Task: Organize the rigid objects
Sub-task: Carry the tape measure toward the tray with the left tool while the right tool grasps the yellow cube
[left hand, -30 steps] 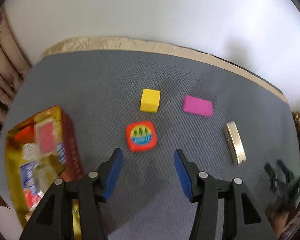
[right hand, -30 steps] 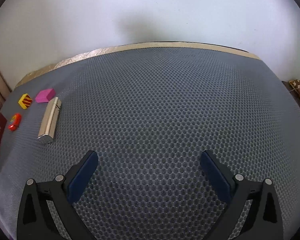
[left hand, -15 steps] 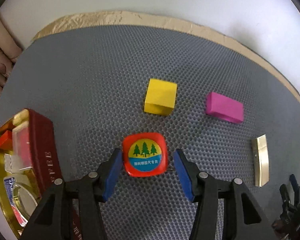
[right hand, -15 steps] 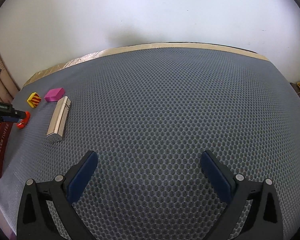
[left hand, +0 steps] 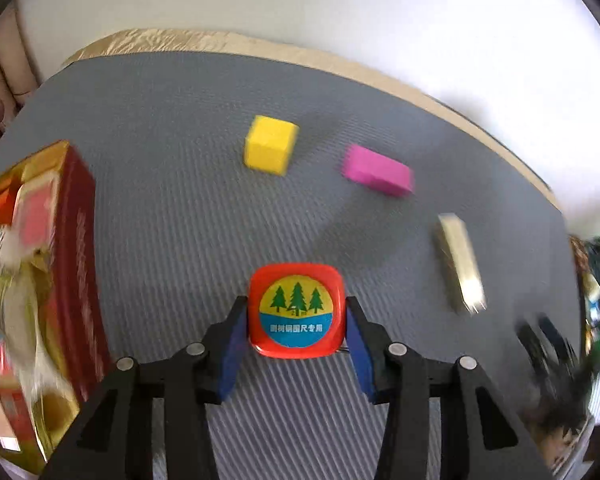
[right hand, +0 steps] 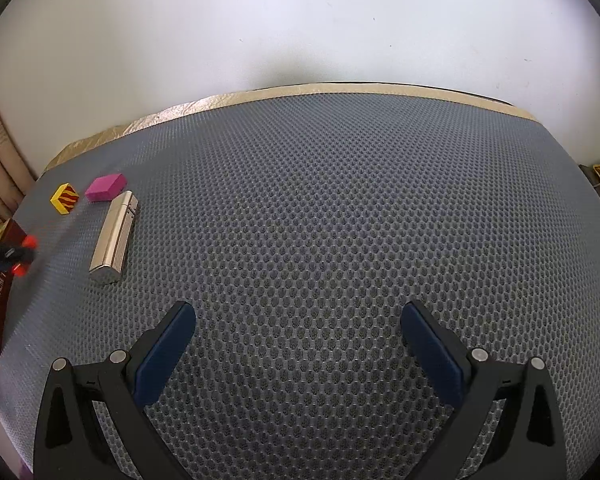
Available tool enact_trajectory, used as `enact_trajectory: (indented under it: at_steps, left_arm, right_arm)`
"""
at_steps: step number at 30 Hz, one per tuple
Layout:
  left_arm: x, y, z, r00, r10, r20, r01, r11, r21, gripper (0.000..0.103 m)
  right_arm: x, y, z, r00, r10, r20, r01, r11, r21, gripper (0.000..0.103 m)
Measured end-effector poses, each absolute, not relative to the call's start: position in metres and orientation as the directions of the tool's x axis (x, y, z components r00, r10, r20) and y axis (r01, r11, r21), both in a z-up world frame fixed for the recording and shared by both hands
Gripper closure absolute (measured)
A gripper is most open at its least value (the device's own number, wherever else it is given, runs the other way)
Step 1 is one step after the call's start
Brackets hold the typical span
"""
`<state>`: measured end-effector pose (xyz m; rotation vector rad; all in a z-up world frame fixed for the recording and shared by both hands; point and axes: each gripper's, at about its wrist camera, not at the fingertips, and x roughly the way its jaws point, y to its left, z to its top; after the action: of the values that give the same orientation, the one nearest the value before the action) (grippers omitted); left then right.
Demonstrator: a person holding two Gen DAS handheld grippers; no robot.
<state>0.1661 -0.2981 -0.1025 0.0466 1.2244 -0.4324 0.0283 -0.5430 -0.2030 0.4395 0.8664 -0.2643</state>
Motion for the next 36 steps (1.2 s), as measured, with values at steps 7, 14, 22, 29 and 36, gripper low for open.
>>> enact_trajectory:
  at_steps: [7,14,22,29,36]
  left_arm:
    - [0.104,-0.236,-0.070,0.313,-0.365,-0.877,0.304,0.913,-0.272,0.056]
    - [0.085,-0.119,-0.034,0.449,-0.294,-0.844,0.142,0.956,-0.258,0.056]
    - [0.079,-0.048,-0.037,0.560,-0.175,-0.809,-0.003,0.977,-0.213,0.056]
    - [0.077,-0.039,-0.040,0.580,-0.202,-0.789,0.020,0.972,-0.234,0.056]
    - [0.080,-0.033,-0.040,0.588,-0.210,-0.781,0.023,0.970,-0.243,0.056]
  right_arm:
    - [0.032,-0.537,-0.207,0.619,-0.051,-0.784,0.394,0.884,0.253,0.001]
    - [0.030,-0.530,-0.198,0.625,-0.129,-0.770,0.420,0.887,0.193,0.001]
    - [0.079,-0.458,-0.109,0.723,0.086,-0.685,0.163,0.943,0.290,0.001]
    - [0.187,-0.361,-0.087,0.631,0.276,-0.725,-0.014,0.939,0.344,0.005]
    - [0.276,-0.334,-0.120,0.515,0.335,-0.789,0.127,0.881,0.456,0.025]
